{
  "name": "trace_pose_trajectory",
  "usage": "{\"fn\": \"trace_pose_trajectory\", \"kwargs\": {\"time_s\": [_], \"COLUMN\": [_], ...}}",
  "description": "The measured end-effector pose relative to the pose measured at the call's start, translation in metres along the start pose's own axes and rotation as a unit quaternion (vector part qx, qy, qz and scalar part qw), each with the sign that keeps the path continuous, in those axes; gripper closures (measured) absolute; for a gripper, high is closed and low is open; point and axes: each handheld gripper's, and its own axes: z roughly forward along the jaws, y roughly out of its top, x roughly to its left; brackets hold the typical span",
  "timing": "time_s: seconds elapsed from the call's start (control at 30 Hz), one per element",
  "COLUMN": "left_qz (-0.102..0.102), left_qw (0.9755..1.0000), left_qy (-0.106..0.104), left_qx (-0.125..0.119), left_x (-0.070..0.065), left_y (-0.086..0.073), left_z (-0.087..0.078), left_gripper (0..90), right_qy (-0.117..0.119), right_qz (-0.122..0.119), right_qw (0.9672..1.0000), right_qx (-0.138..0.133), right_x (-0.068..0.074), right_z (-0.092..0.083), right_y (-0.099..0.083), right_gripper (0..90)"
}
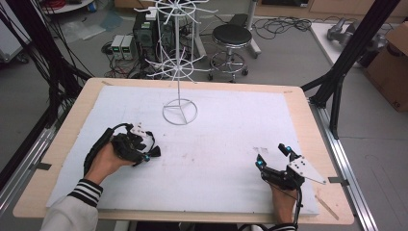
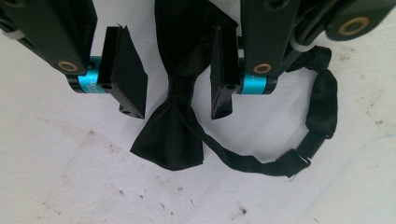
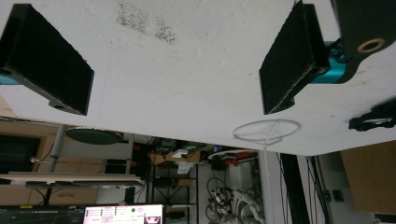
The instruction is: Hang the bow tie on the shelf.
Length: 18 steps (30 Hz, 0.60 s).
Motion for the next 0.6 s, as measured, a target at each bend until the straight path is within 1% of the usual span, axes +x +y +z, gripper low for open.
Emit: {"fn": "trace_pose_trajectory", "kwargs": {"time_s": [0.03,0.17,0.2,0.23,0.27,0.3,0.33,0.37,0.43,0.47,0.5,0.57,0.6], "left_qz": [0.002,0.000,0.000,-0.002,-0.002,-0.010,-0.010,-0.012,-0.013,-0.014,-0.021,-0.022,-0.027], "left_qw": [1.0000,0.9999,0.9999,0.9997,0.9997,0.9996,0.9996,0.9995,0.9995,0.9994,0.9993,0.9992,0.9990], "left_qy": [0.000,0.005,0.005,0.008,0.008,0.009,0.009,0.004,0.003,0.000,-0.004,-0.008,-0.007], "left_qx": [0.007,0.015,0.015,0.022,0.022,0.026,0.026,0.028,0.028,0.030,0.032,0.034,0.034], "left_x": [0.0001,-0.0005,-0.0005,0.0004,0.0004,0.0014,0.0014,0.0023,0.0021,0.0025,0.0025,0.0034,0.0032], "left_y": [0.0005,0.0021,0.0021,0.0023,0.0023,0.0019,0.0019,0.0019,0.0021,0.0022,0.0022,0.0021,0.0022], "left_z": [0.0011,0.0047,0.0047,0.0060,0.0060,0.0073,0.0073,0.0077,0.0080,0.0082,0.0096,0.0103,0.0107], "left_gripper": [57.3,64.0,64.6,65.3,65.5,66.9,67.5,68.4,71.3,71.3,71.9,72.3,73.2], "right_qy": [0.000,0.000,0.000,0.000,0.000,0.001,0.001,0.000,-0.001,-0.001,-0.001,-0.001,-0.001], "right_qz": [0.000,0.001,0.001,0.001,0.001,0.002,0.002,0.004,0.001,0.001,0.002,0.001,0.002], "right_qw": [1.0000,1.0000,1.0000,1.0000,1.0000,1.0000,1.0000,1.0000,1.0000,1.0000,1.0000,1.0000,1.0000], "right_qx": [0.000,0.000,0.000,0.000,0.000,0.000,0.000,-0.002,-0.002,-0.002,-0.003,-0.003,-0.003], "right_x": [-0.0001,-0.0001,-0.0001,-0.0001,-0.0001,-0.0001,-0.0001,-0.0002,-0.0008,-0.0008,-0.0007,-0.0008,-0.0005], "right_z": [0.0000,-0.0001,-0.0001,-0.0001,-0.0001,-0.0001,-0.0001,0.0000,0.0001,0.0001,0.0001,0.0001,0.0001], "right_y": [0.0000,0.0000,0.0000,0.0000,0.0000,-0.0001,-0.0001,0.0000,0.0000,0.0000,0.0000,0.0000,0.0000], "right_gripper": [9.1,9.1,9.1,9.1,9.1,9.2,9.2,9.2,9.2,9.2,9.1,9.1,9.1]}}
